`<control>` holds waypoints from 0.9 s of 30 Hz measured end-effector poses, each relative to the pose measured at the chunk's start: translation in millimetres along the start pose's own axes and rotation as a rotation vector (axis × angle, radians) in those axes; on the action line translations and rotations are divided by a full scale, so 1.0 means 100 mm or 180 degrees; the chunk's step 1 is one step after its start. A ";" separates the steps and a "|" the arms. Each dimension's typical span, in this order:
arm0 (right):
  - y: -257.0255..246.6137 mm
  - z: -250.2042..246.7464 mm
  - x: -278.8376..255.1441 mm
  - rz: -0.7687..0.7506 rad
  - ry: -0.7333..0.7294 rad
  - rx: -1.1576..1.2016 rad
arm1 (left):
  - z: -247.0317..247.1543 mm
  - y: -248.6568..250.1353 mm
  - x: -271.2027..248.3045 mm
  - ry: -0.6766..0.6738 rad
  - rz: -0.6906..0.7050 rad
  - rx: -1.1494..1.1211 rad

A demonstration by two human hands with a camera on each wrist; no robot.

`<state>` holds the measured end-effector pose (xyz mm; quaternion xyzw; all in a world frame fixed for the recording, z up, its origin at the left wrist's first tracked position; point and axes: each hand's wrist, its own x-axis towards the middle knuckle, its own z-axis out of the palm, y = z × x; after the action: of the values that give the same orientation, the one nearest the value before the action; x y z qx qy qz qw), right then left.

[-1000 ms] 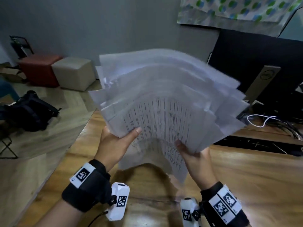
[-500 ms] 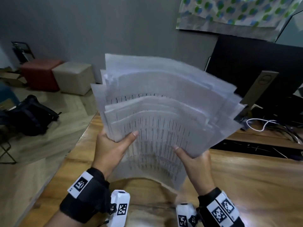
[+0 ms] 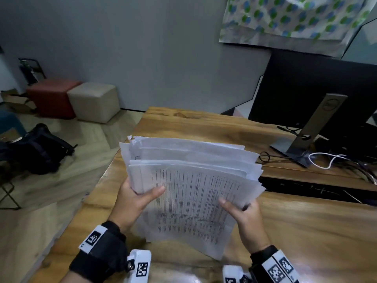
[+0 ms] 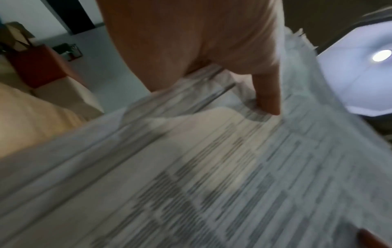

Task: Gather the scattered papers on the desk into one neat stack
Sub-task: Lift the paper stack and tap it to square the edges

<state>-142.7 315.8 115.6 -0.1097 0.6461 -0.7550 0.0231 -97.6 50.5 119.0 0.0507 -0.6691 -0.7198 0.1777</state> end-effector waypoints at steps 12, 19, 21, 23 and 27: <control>-0.03 -0.04 0.04 0.0265 -0.0451 -0.0188 | -0.08 -0.05 0.02 -0.0479 -0.0310 0.0110; -0.09 0.08 0.10 0.0099 -0.0309 -0.0500 | 0.20 0.17 0.13 -0.0305 -0.0087 0.0312; -0.23 0.08 0.13 -0.0157 -0.0080 -0.0439 | 0.28 0.31 0.17 -0.0262 0.0120 0.0275; -0.33 0.03 0.15 -0.0332 0.0076 -0.0370 | 0.31 0.42 0.19 -0.0230 0.0271 0.0178; -0.38 -0.08 0.12 -0.0391 0.0025 -0.0369 | 0.24 0.35 0.21 -0.0161 0.0267 0.0109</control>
<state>-151.7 328.0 153.3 -0.1472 0.6808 -0.7168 -0.0322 -117.6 64.9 159.1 0.0075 -0.6871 -0.7013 0.1899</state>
